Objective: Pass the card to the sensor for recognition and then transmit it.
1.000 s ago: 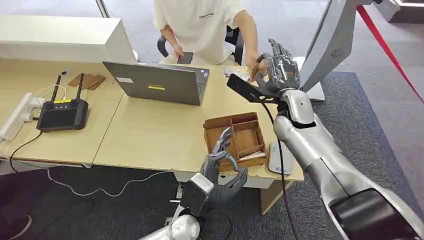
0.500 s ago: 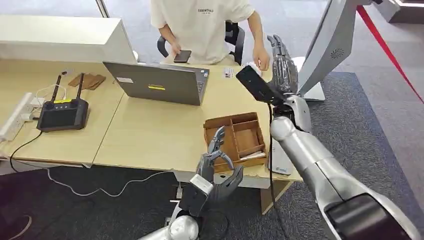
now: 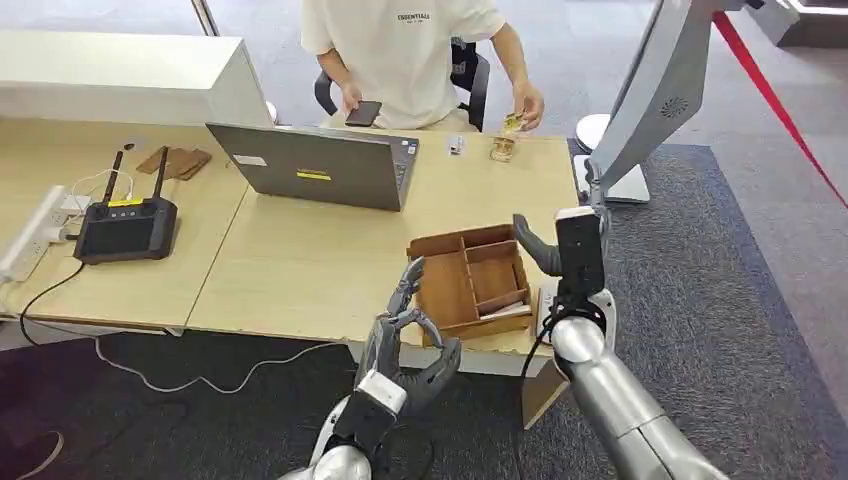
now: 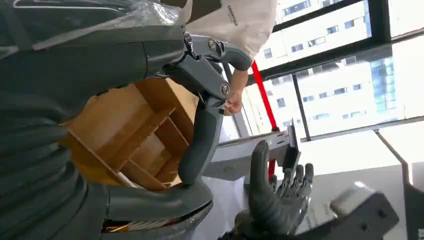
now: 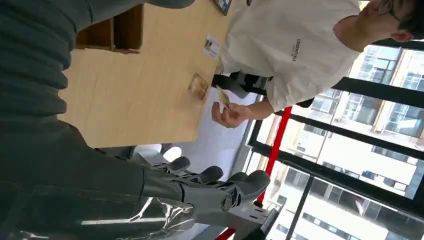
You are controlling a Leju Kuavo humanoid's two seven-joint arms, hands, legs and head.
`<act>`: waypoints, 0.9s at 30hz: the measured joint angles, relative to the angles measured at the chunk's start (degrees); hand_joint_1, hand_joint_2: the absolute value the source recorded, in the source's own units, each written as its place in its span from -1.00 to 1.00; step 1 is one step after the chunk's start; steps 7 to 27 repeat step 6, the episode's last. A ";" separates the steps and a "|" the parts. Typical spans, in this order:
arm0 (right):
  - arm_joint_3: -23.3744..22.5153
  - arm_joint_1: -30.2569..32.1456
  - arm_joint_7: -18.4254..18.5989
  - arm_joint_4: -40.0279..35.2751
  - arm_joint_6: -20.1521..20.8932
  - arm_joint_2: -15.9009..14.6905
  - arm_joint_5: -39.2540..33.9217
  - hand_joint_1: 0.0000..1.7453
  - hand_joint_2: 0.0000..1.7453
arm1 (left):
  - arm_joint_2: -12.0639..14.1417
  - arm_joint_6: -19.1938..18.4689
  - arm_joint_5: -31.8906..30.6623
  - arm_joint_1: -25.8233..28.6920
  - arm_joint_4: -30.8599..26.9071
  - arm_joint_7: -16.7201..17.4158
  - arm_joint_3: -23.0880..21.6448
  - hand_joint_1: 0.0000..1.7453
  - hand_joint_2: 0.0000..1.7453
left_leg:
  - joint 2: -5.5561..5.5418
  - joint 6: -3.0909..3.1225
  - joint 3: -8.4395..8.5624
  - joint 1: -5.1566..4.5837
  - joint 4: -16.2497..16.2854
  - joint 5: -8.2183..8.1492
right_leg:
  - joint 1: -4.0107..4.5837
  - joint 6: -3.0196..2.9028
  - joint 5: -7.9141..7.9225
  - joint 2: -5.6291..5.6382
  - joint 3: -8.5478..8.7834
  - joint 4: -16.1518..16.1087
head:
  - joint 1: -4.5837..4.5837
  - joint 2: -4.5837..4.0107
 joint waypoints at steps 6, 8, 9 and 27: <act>-2.78 7.81 -4.16 -9.37 -0.02 -0.92 -1.27 -1.00 1.00 | 1.09 0.02 -2.88 2.47 -2.73 2.07 2.97 -1.00 1.00 | 0.00 0.00 0.00 0.00 -0.01 0.00 | 0.00 -0.01 -0.01 0.00 0.00 0.00 | 0.02 0.00; -2.78 7.81 -4.16 -9.37 -0.02 -0.92 -1.27 -1.00 1.00 | 1.09 0.02 -2.88 2.47 -2.73 2.07 2.97 -1.00 1.00 | 0.00 0.00 0.00 0.00 -0.01 0.00 | 0.00 -0.01 -0.01 0.00 0.00 0.00 | 0.02 0.00; -2.78 7.81 -4.16 -9.37 -0.02 -0.92 -1.27 -1.00 1.00 | 1.09 0.02 -2.88 2.47 -2.73 2.07 2.97 -1.00 1.00 | 0.00 0.00 0.00 0.00 -0.01 0.00 | 0.00 -0.01 -0.01 0.00 0.00 0.00 | 0.02 0.00; -2.78 7.81 -4.16 -9.37 -0.02 -0.92 -1.27 -1.00 1.00 | 1.09 0.02 -2.88 2.47 -2.73 2.07 2.97 -1.00 1.00 | 0.00 0.00 0.00 0.00 -0.01 0.00 | 0.00 -0.01 -0.01 0.00 0.00 0.00 | 0.02 0.00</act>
